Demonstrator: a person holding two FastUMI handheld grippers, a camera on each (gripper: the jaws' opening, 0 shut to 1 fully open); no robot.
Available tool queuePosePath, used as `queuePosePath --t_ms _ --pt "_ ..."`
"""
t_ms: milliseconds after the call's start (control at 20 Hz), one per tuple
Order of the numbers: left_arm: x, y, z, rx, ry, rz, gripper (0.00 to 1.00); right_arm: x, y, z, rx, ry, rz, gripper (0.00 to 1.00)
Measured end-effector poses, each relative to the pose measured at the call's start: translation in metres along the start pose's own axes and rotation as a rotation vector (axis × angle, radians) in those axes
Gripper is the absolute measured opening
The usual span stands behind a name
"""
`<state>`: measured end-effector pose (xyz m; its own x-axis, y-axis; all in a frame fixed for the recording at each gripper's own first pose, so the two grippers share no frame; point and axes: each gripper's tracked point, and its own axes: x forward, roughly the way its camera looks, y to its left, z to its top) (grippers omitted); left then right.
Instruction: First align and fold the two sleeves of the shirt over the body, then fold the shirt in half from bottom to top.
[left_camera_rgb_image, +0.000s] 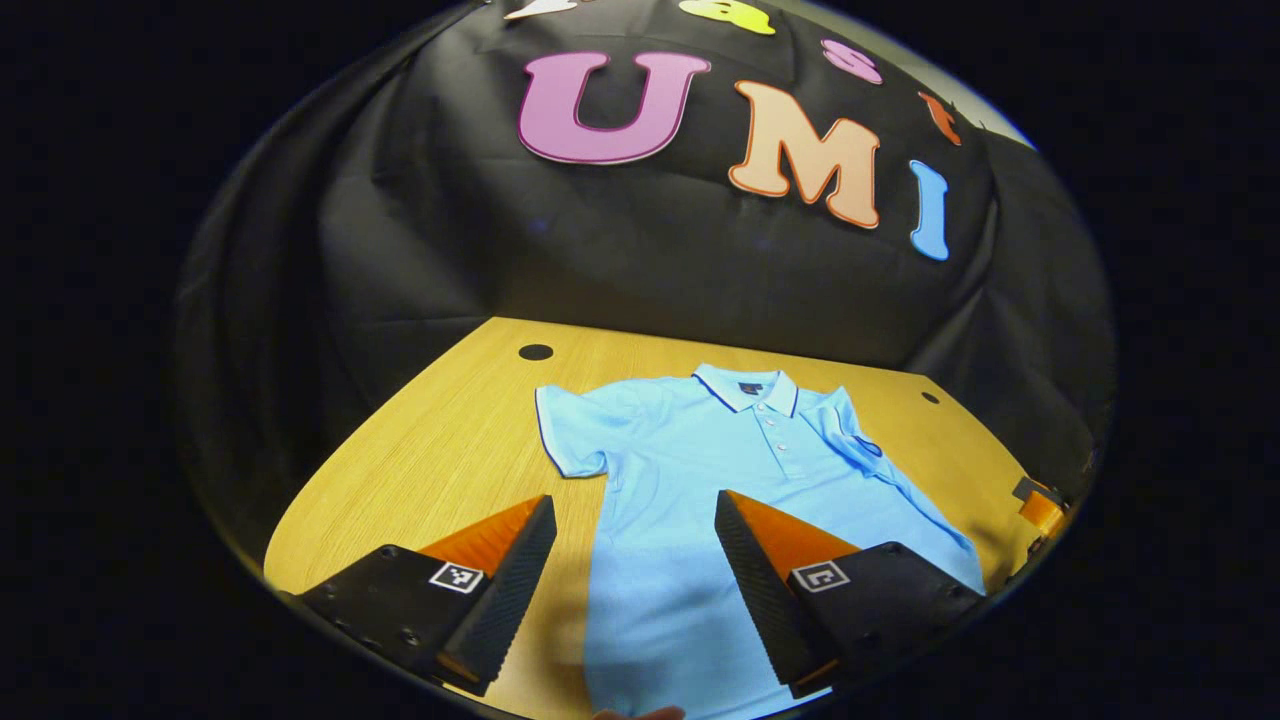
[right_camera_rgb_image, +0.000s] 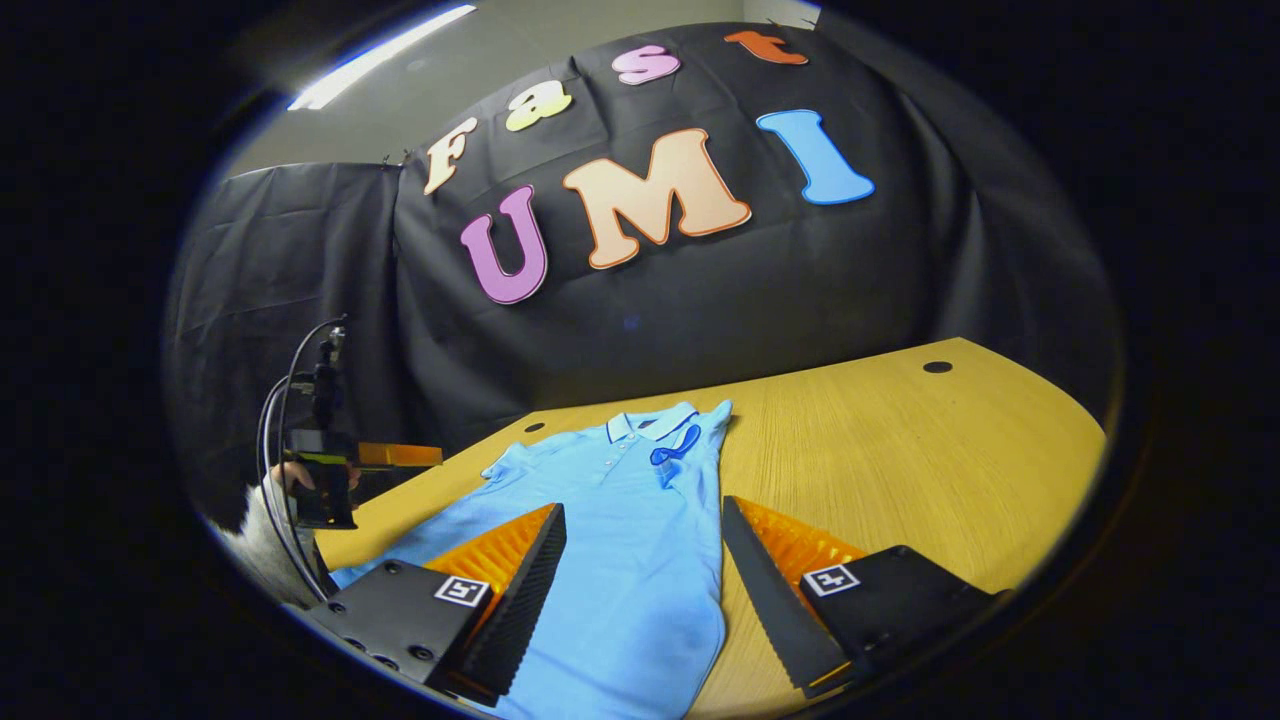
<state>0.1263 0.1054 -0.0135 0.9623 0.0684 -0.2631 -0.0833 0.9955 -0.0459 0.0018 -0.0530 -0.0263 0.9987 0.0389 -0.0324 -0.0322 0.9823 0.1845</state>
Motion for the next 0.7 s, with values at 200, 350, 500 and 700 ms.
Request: queuePosePath --t_ms 200,350,500,700 --pt "0.048 0.013 0.021 -0.011 0.058 0.011 0.95 -0.006 0.0 -0.001 -0.014 0.004 -0.01 0.98" --pt "0.082 0.028 0.03 -0.002 0.095 0.034 0.95 -0.009 0.003 0.001 -0.019 -0.005 -0.004 0.98" --pt "0.113 0.045 0.031 -0.01 0.146 0.062 0.95 -0.012 0.006 0.004 -0.031 -0.01 -0.002 0.98" --pt "0.143 0.07 0.017 -0.034 0.192 0.122 0.94 -0.016 0.009 0.01 -0.045 -0.024 -0.004 0.98"
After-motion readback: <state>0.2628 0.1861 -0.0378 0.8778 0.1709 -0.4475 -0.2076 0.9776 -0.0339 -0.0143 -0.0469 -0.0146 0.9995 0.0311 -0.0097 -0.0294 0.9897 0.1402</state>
